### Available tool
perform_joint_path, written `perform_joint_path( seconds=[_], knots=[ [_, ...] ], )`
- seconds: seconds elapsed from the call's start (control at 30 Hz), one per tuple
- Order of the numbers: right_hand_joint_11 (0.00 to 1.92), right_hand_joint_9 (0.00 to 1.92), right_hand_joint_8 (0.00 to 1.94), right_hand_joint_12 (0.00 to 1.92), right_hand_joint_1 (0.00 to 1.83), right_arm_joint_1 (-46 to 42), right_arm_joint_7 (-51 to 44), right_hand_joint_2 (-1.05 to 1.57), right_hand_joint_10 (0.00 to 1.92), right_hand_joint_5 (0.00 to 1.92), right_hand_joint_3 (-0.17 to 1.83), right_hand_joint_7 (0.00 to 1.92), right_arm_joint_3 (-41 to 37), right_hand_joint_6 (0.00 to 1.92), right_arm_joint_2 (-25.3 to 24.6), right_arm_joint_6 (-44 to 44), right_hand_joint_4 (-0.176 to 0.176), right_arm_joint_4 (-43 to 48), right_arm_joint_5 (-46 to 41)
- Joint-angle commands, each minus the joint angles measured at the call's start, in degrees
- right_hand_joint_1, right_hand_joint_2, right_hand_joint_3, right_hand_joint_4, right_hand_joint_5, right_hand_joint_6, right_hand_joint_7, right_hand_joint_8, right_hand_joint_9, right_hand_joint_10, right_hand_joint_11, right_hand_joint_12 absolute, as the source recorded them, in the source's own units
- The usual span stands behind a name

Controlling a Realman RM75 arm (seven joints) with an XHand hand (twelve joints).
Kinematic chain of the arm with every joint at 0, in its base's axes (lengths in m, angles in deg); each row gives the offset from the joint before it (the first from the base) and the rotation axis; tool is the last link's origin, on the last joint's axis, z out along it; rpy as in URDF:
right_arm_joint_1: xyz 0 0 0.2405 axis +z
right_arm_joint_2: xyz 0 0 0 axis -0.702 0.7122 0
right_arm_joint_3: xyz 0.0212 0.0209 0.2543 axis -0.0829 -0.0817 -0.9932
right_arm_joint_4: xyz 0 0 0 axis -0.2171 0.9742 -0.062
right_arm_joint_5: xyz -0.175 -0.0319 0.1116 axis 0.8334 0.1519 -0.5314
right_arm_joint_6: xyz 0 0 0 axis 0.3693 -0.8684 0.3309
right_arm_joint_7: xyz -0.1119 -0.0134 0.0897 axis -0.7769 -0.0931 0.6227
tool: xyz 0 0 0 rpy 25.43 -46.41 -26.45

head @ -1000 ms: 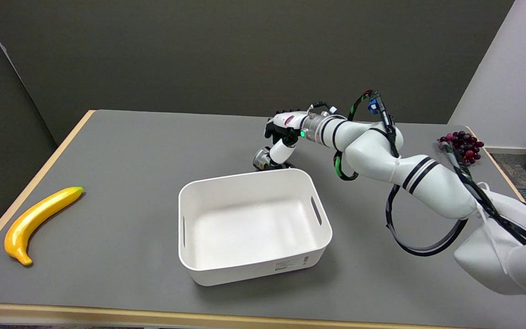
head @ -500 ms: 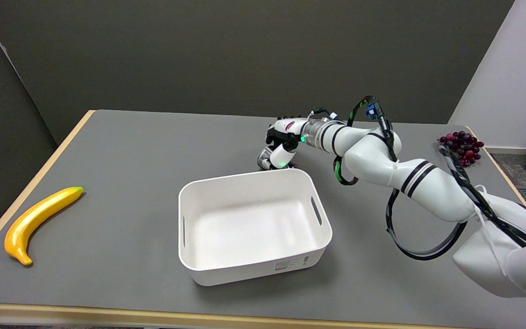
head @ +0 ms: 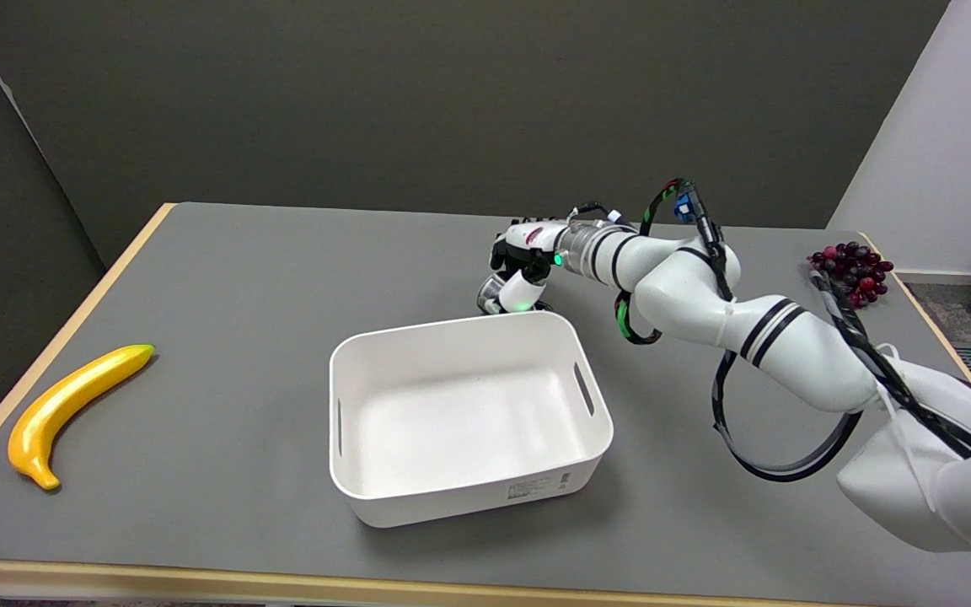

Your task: Pick up the black can.

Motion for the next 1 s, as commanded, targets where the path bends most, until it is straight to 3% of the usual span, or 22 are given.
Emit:
perform_joint_path(
  seconds=[0.03,0.07,0.13,0.2,0.23,0.3,0.37,0.43,0.7,1.0],
  knots=[
    [0.58,0.67,1.17,1.75,1.15,-0.3,0.2,0.81,1.31,0.45,0.67,0.79,0.4,0.90,-0.1,-2.3,-0.133,0.2,2.5],
    [0.61,0.72,1.32,1.77,1.34,-0.3,0.2,0.95,1.33,0.49,0.46,0.84,0.4,0.98,-0.1,-2.7,-0.143,0.2,2.5],
    [0.68,0.77,1.37,1.89,1.35,-0.3,0.2,0.91,1.32,0.55,0.57,0.84,0.4,1.03,-0.1,-2.8,-0.159,0.1,2.6],
    [0.69,0.80,1.45,1.91,1.20,-0.4,0.2,1.17,1.36,0.66,0.17,0.74,0.5,1.41,-0.1,-2.8,-0.175,0.3,3.0],
    [0.68,0.80,1.46,1.91,1.19,-0.4,0.2,1.18,1.38,0.67,0.19,0.73,0.5,1.44,-0.1,-2.8,-0.176,0.3,3.0],
    [0.66,0.80,1.48,1.92,1.19,-0.6,0.2,1.13,1.42,0.67,0.29,0.73,0.5,1.46,0.0,-3.1,-0.176,0.5,3.0],
    [0.65,0.80,1.49,1.92,1.19,-0.7,0.2,1.13,1.42,0.67,0.29,0.73,0.5,1.46,0.0,-3.3,-0.176,0.5,3.0],
    [0.65,0.81,1.51,1.92,1.19,-0.7,0.2,1.20,1.34,0.58,0.15,0.84,0.4,1.42,0.0,-3.4,-0.176,0.7,3.0],
    [0.62,0.82,1.46,1.92,1.21,-0.4,0.1,1.12,1.37,0.61,0.28,0.86,-2.9,1.38,0.1,-6.7,-0.176,4.0,8.9],
    [0.62,0.83,1.45,1.92,1.21,-9.3,5.5,1.08,1.39,0.63,0.34,0.87,-16.1,1.39,2.0,-15.4,-0.173,21.8,11.9]
  ],
)
